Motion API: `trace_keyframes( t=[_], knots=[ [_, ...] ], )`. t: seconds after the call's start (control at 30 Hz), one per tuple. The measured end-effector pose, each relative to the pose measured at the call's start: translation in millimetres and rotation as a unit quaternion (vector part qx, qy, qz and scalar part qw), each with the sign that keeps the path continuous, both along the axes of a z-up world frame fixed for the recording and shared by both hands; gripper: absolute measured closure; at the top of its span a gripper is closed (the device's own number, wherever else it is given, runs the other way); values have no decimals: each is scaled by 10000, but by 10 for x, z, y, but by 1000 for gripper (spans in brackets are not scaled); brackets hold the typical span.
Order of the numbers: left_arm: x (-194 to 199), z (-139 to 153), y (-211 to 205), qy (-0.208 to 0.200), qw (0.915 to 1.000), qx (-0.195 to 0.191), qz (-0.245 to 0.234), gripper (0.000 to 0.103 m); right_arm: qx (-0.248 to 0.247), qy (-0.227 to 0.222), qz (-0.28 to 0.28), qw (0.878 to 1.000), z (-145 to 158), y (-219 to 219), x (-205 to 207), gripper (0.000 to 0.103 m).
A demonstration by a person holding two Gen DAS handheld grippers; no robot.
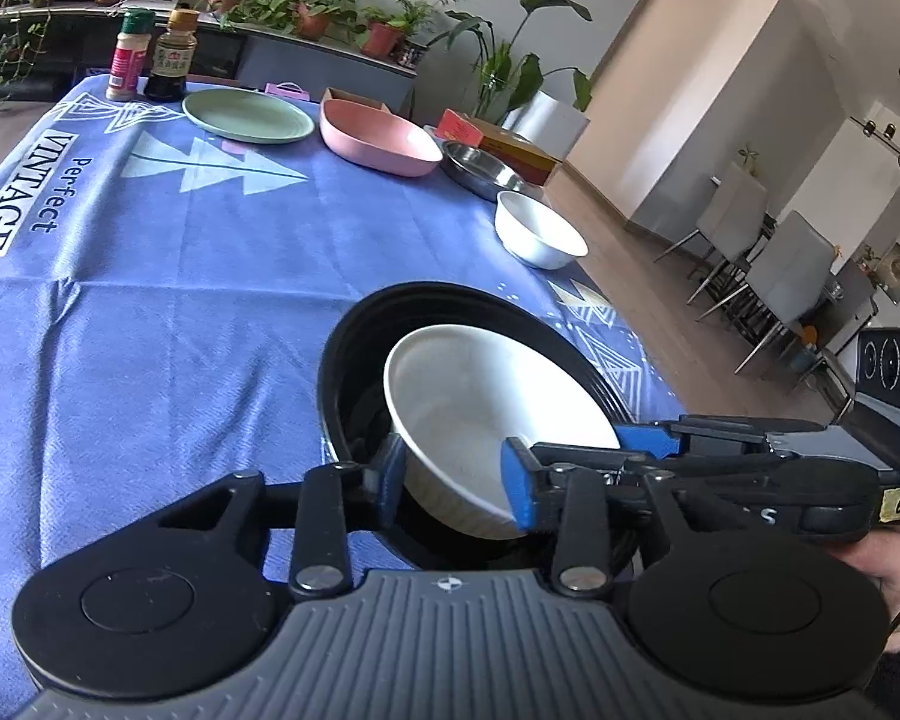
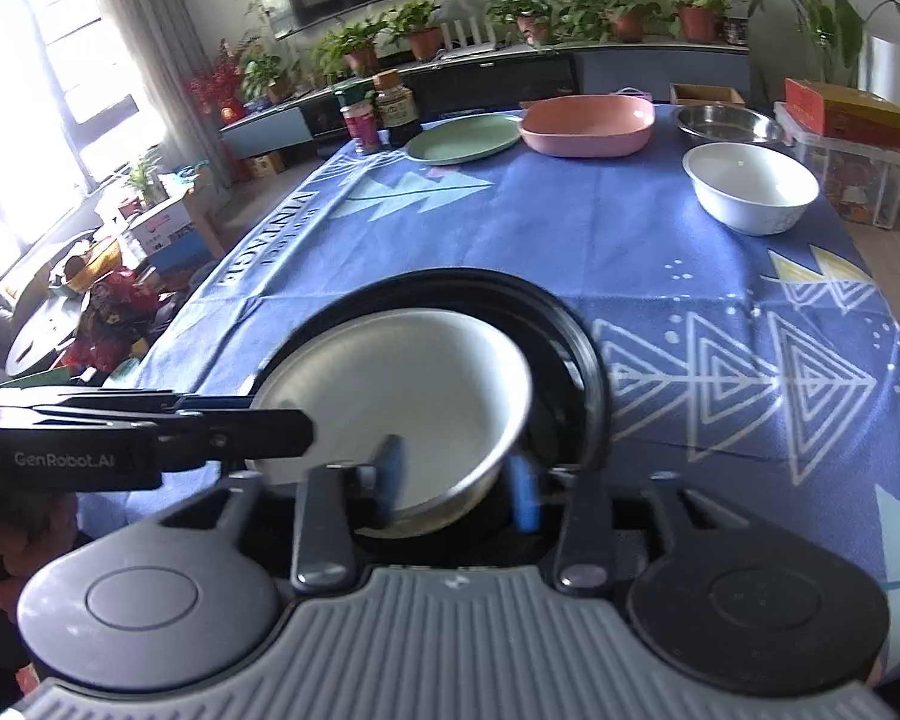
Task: Organize plates and bowls
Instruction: 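Lower the white ribbed bowl into the black bowl with both grippers and open, then move both grippers toward the white plate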
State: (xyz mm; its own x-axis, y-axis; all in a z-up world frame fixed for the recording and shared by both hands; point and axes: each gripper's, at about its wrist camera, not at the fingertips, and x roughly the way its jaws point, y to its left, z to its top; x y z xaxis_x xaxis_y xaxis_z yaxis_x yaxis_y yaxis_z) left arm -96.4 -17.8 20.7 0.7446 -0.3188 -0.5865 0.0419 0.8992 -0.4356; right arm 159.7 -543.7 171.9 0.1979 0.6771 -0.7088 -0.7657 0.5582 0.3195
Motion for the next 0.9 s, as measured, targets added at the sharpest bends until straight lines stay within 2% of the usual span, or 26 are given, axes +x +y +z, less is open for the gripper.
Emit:
trace_keyframes(
  t=[0.07,0.23,0.3,0.37,0.57,0.77,0.9],
  knots=[
    [-7,13,-17,-17,10000,14,-29,61,62,16,49,10000,27,2,-26,17],
    [-12,47,1,-83,10000,-23,-43,48,117,36,-54,9999,71,-6,12,11],
    [-15,81,3,-130,9999,-26,-67,38,192,101,-83,9997,79,-30,46,9],
    [-22,136,17,-245,9997,-13,-67,24,293,129,-134,9994,107,-61,68,6],
    [-14,243,119,-364,9992,-192,7,21,801,414,-336,9954,187,-193,192,5],
    [33,344,192,-475,9983,-322,124,20,1508,861,-528,9834,238,-329,345,4],
    [119,476,188,-591,9978,-278,123,19,1678,808,-773,9795,291,-405,448,2]
  ],
)
